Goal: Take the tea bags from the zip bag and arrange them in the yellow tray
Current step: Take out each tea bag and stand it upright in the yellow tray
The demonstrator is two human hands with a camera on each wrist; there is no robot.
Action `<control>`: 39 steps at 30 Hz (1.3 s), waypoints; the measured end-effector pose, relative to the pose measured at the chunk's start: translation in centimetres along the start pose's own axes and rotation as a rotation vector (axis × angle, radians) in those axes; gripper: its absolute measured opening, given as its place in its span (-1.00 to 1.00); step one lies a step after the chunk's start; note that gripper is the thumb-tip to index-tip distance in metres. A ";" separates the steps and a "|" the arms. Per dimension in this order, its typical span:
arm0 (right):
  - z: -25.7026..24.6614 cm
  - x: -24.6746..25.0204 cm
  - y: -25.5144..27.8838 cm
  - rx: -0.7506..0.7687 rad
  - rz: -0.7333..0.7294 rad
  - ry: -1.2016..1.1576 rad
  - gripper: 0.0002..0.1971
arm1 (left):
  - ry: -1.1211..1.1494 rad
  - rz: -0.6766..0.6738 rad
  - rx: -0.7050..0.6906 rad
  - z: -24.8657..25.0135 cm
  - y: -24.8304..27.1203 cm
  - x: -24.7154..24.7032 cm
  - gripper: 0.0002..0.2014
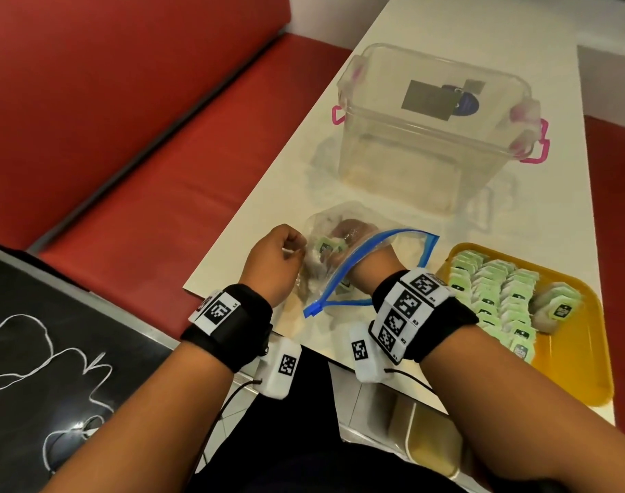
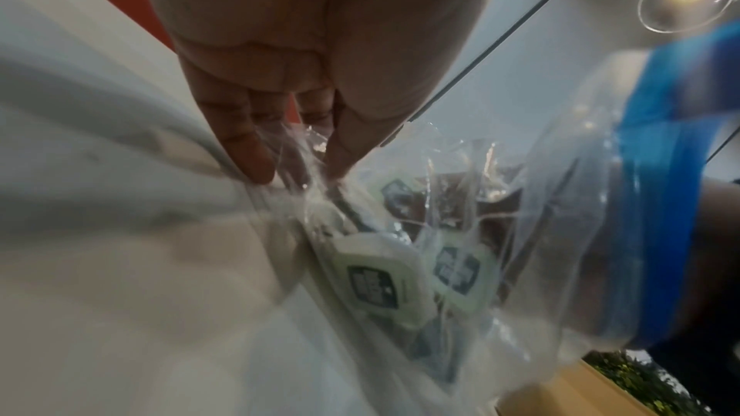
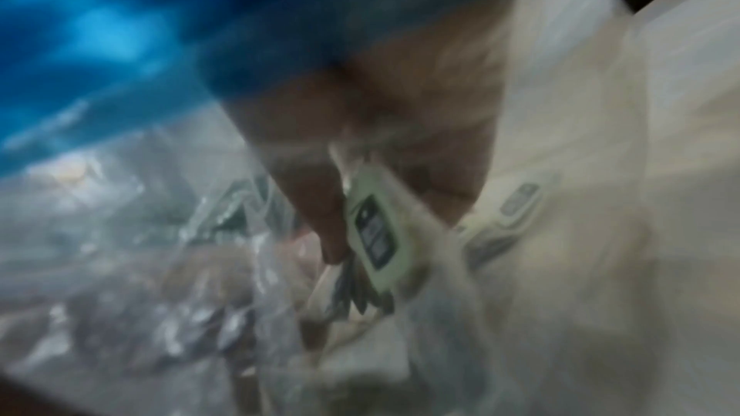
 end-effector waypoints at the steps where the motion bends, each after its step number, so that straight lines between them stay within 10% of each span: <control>1: -0.1 0.2 0.2 0.032 0.018 0.065 -0.75 | 0.001 0.021 -0.001 -0.1 -0.1 0.2 -0.89; 8: 2.1 1.5 2.9 -0.402 0.202 -0.569 -0.86 | -0.051 0.109 0.003 -0.7 -0.6 0.8 -0.90; 23: 5.5 5.8 9.6 -0.440 0.534 -0.771 -0.88 | -0.158 0.143 0.023 0.0 -0.1 1.1 -0.81; 29: 8.6 6.8 12.1 -0.511 0.556 -0.944 -0.88 | -0.305 0.277 -0.321 6.1 1.7 2.3 -0.62; 33: 10.1 8.5 14.1 -0.486 0.557 -1.053 -0.95 | 0.013 0.015 -0.473 13.2 4.8 -0.2 -0.76; 39: 12.0 9.4 16.6 -0.457 0.577 -0.950 -0.93 | 0.337 -0.536 -0.309 16.2 8.8 -6.9 -0.59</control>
Point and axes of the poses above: each hand's wrist, its own y-axis away from the middle knuckle, its own x-axis out of the back of the hand, z = x × y, the point moved 5 cm from there along -y, towards the middle knuckle, and after that the axes turned 14 degrees about z, right-handed, at the moved point
